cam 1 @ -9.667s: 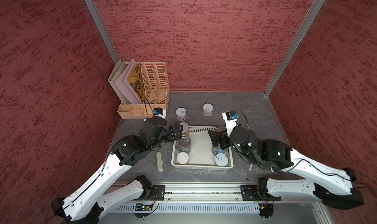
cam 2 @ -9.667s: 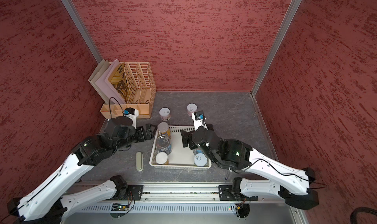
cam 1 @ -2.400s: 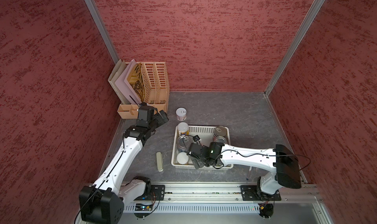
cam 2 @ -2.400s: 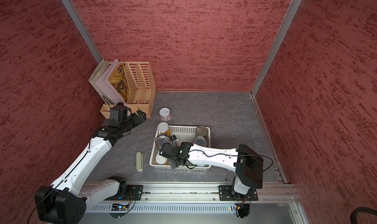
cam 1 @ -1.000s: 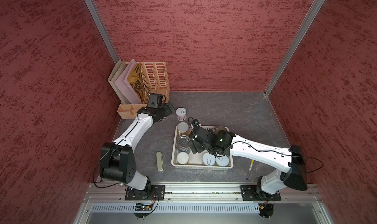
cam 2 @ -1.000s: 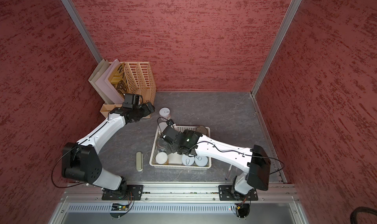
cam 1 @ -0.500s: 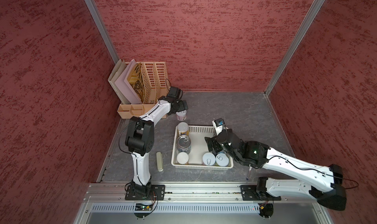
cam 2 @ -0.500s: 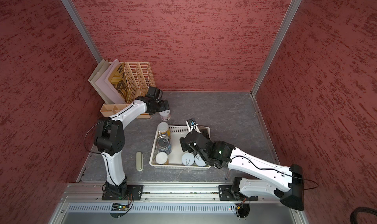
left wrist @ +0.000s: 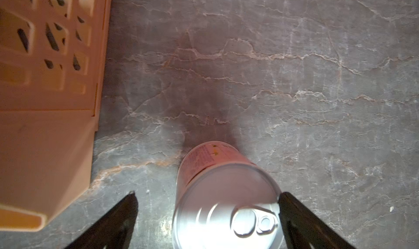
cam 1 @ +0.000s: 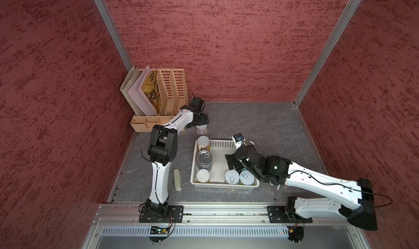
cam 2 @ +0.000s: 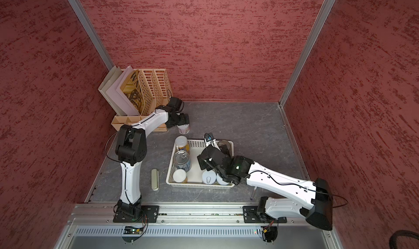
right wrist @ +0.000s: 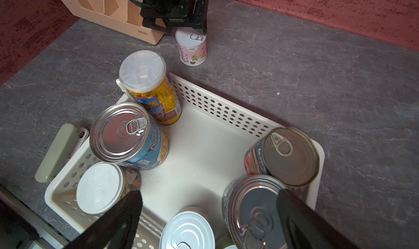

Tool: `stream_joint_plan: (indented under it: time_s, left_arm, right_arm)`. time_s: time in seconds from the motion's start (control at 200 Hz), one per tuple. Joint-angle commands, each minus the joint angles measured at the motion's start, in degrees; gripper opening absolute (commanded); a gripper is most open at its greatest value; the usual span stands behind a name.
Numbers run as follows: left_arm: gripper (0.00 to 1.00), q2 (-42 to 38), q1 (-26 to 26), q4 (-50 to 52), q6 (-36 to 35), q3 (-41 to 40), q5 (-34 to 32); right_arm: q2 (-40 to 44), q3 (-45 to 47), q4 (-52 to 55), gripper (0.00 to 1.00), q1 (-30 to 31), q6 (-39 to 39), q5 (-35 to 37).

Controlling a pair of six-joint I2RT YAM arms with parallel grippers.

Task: Put the canned food in the basket
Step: Pick up the canned food from the center of the board.

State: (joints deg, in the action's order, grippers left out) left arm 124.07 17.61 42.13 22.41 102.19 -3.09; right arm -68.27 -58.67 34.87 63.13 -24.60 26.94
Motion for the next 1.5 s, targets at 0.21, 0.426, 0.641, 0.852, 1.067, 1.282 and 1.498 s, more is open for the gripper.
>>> stream_joint_plan:
  time_s: [0.21, 0.426, 0.641, 0.852, 1.067, 1.282, 1.498]
  left_arm:
    - [1.00, -1.6, 1.5, -3.7, -2.2, -2.5, -2.1]
    - [1.00, -5.7, 3.6, -7.9, -4.0, -5.2, -1.7]
    - [1.00, -1.7, 3.7, -5.9, -4.3, -2.1, -1.2]
    - [1.00, 4.5, 3.1, -2.0, -4.3, 3.6, -2.6]
    - [1.00, 8.2, 2.9, 0.8, -4.9, 9.0, -2.4]
    - [0.91, 7.9, 2.9, 0.8, -5.1, 9.5, -3.3]
    - [0.71, 7.3, 3.0, 2.0, -4.5, 9.3, -4.7]
  right_arm:
    - [-2.0, -2.8, 0.0, 0.98, -0.2, -0.5, -1.5]
    - [-1.7, -2.8, 0.1, 0.98, -0.3, -0.5, -1.6]
    - [-2.0, -2.8, 0.1, 0.98, -0.3, -0.7, -1.8]
    - [-2.3, -3.0, 0.2, 0.98, -0.3, -0.6, -1.9]
    - [-2.4, -2.9, 0.3, 0.99, -0.3, -0.6, -1.9]
    - [-2.7, -3.1, 0.3, 0.98, -0.3, -0.5, -2.0]
    - [-3.3, -3.1, 0.4, 0.98, -0.3, -0.5, -2.1]
